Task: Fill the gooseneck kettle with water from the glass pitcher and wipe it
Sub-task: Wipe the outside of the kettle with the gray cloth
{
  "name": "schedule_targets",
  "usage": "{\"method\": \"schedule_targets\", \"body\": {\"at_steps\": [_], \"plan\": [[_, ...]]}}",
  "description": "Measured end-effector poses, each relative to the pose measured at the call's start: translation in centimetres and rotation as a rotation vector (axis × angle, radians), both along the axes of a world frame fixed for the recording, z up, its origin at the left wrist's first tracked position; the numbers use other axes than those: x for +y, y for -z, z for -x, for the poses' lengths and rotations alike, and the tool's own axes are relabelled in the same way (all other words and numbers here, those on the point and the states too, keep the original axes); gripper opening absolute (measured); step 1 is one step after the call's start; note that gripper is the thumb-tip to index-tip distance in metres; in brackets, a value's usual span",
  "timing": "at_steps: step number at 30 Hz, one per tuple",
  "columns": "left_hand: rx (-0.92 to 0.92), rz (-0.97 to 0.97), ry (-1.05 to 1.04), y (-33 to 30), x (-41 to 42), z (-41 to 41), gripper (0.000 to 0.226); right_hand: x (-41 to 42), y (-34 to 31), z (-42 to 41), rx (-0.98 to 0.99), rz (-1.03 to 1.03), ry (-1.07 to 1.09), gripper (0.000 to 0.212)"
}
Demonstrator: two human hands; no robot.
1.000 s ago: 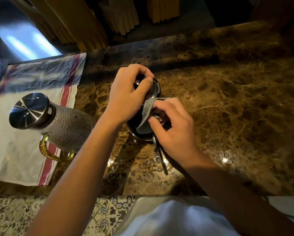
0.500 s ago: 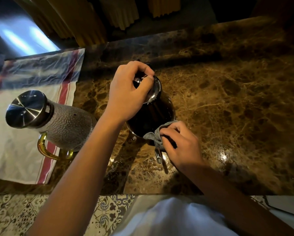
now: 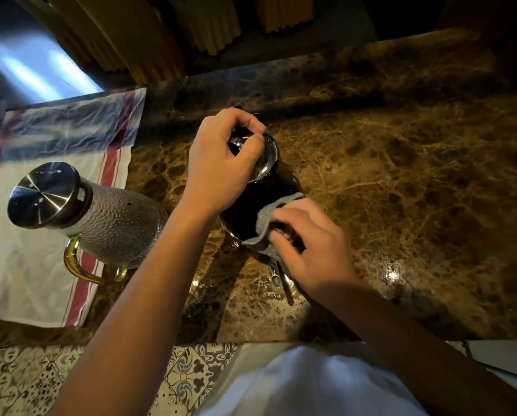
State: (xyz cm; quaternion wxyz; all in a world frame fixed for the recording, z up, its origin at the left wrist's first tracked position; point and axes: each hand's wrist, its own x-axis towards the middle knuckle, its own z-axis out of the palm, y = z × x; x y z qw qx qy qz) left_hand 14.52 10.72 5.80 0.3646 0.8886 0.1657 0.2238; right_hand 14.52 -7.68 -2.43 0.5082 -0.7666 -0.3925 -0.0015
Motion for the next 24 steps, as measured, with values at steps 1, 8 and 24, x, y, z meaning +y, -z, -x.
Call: {"method": "schedule_targets", "body": {"at_steps": [1,8,24], "plan": [[-0.003,-0.001,-0.001,0.1,0.0,0.0,0.011,0.4,0.0,0.2,-0.004,0.031,-0.053,0.023],[-0.015,0.021,-0.003,0.0,0.0,0.0,0.013,-0.1,0.7,0.8,-0.119,0.338,-0.231,0.049],[-0.011,0.022,-0.012,0.1,0.0,0.1,0.014,-1.2,3.1,1.8,0.193,0.226,0.06,0.034]]}}
